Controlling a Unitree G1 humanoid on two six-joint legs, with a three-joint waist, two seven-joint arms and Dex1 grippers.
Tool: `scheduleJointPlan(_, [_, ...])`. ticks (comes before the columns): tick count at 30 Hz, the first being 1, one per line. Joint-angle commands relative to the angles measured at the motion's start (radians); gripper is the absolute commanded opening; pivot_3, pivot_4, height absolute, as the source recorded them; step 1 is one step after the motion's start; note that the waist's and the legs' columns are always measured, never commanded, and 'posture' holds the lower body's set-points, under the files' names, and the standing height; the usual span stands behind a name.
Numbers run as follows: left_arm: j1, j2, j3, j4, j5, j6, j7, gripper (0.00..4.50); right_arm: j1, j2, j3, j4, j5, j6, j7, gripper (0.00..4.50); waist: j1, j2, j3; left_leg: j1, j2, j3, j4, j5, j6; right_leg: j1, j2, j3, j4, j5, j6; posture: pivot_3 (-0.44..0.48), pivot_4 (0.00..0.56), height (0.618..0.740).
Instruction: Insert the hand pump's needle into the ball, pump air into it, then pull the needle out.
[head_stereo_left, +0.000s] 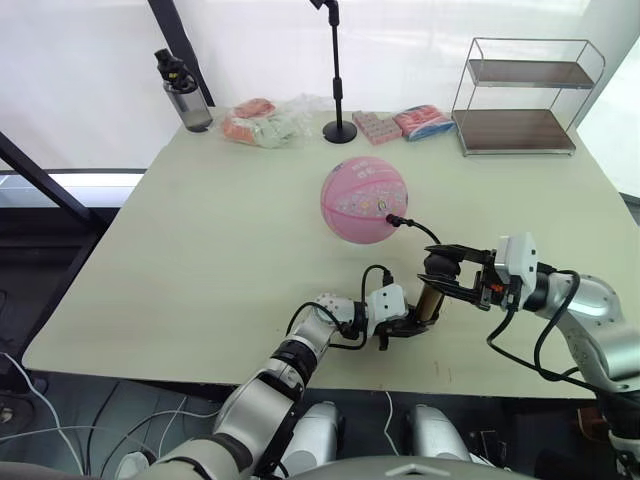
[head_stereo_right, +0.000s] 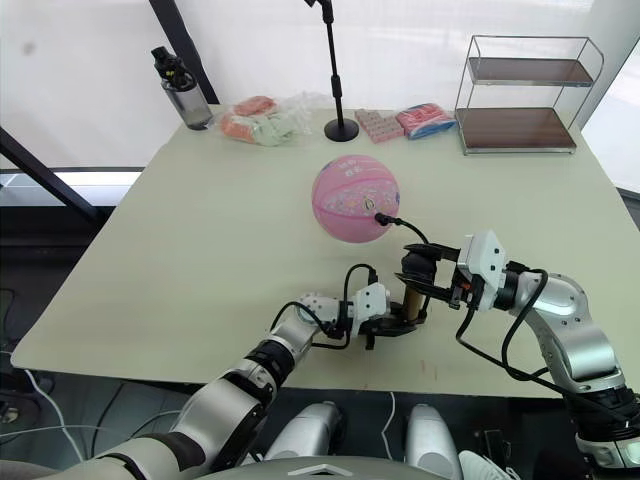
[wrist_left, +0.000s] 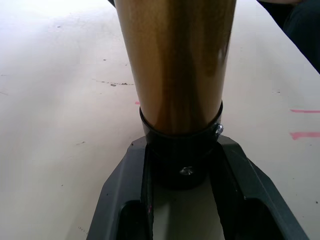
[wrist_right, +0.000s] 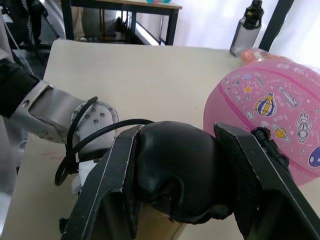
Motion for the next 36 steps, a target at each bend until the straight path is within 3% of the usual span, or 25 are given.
scheduleJointPlan(1, [0.048, 0.008, -0.043, 0.056, 0.045, 0.023, -0.024, 1.07, -0.074, -0.04, -0.106, -0.092, 0.089, 0.058, -0.018, 1.82, 0.001, 0.001, 0.003, 0.0, 0.0, 0.0, 0.0, 0.0, 0.0, 0.0, 0.0, 0.0, 0.0, 0.0, 0.0, 0.0, 0.15, 0.74])
scheduleJointPlan(15, [0.057, 0.008, -0.046, 0.045, 0.041, 0.027, -0.027, 1.07, -0.317, -0.155, -0.324, -0.151, 0.364, 0.291, -0.082, 1.82, 0.001, 0.001, 0.01, -0.002, 0.0, 0.0, 0.0, 0.0, 0.0, -0.001, -0.002, -0.001, 0.0, 0.0, 0.0, 0.0, 0.15, 0.74])
scheduleJointPlan(20, [0.06, 0.008, -0.05, 0.04, 0.04, 0.028, -0.025, 1.07, -0.349, -0.185, -0.349, -0.142, 0.391, 0.327, -0.08, 1.82, 0.003, 0.002, 0.01, -0.008, 0.0, 0.0, 0.001, 0.0, 0.0, -0.007, -0.003, -0.001, 0.0, 0.0, 0.0, 0.0, 0.15, 0.74])
scheduleJointPlan(25, [0.064, 0.01, -0.051, 0.036, 0.039, 0.028, -0.025, 1.07, -0.283, -0.21, -0.321, -0.151, 0.332, 0.313, -0.036, 1.82, 0.004, 0.002, 0.01, -0.015, 0.0, 0.0, 0.004, 0.0, 0.0, -0.013, -0.003, -0.001, 0.002, 0.001, 0.0, 0.0, 0.15, 0.74])
scheduleJointPlan(36, [0.064, 0.011, -0.051, 0.031, 0.041, 0.029, -0.023, 1.07, -0.077, -0.086, -0.217, -0.161, 0.248, 0.219, -0.043, 1.82, 0.0, 0.002, 0.003, -0.012, 0.0, 0.0, 0.003, 0.0, 0.0, -0.011, -0.002, -0.002, 0.002, 0.001, 0.0, 0.0, 0.15, 0.74])
